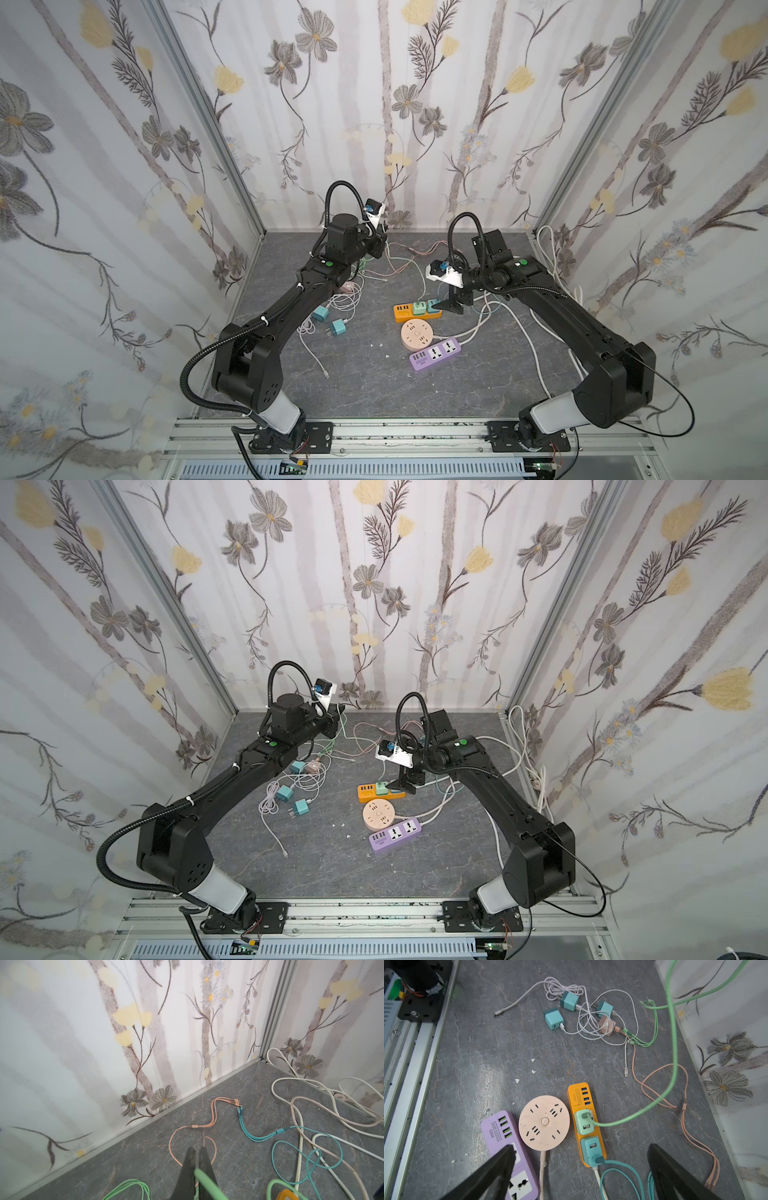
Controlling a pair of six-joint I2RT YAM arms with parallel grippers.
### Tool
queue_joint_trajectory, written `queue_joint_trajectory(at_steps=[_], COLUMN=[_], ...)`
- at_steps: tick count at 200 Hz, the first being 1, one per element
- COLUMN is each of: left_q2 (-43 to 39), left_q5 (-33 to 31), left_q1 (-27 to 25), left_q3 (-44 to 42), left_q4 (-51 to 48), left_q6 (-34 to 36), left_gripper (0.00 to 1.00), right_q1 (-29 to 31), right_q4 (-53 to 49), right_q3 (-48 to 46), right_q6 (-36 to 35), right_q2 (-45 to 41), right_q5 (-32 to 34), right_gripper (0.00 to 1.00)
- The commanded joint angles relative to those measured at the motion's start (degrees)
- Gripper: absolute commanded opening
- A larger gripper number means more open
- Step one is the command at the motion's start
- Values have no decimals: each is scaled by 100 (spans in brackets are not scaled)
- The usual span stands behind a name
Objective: Insert the plug
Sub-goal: 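Open and lift the right gripper away from the plugged green charger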
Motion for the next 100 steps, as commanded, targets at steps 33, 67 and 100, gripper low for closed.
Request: queue_joint_trajectory(at_steps=[33, 67, 100], left_q2=[-138, -223, -179], left_q5=[1337, 2109, 2556], left_q1=[-80, -151, -160], left_q3=[-430, -864, -828], left_q4=[1019, 1806, 1884], left_q6=[614, 980, 906], left_gripper=[0, 0, 0], right_q1=[-264, -372, -320], right_q4=[3146, 2986, 3087], right_q3=[-713, 370, 1051], right_q6=[2946, 4588, 4441], right_q2=[-117, 1209, 2087], right_q5=[724, 1685, 71], right_gripper=[99, 99, 98])
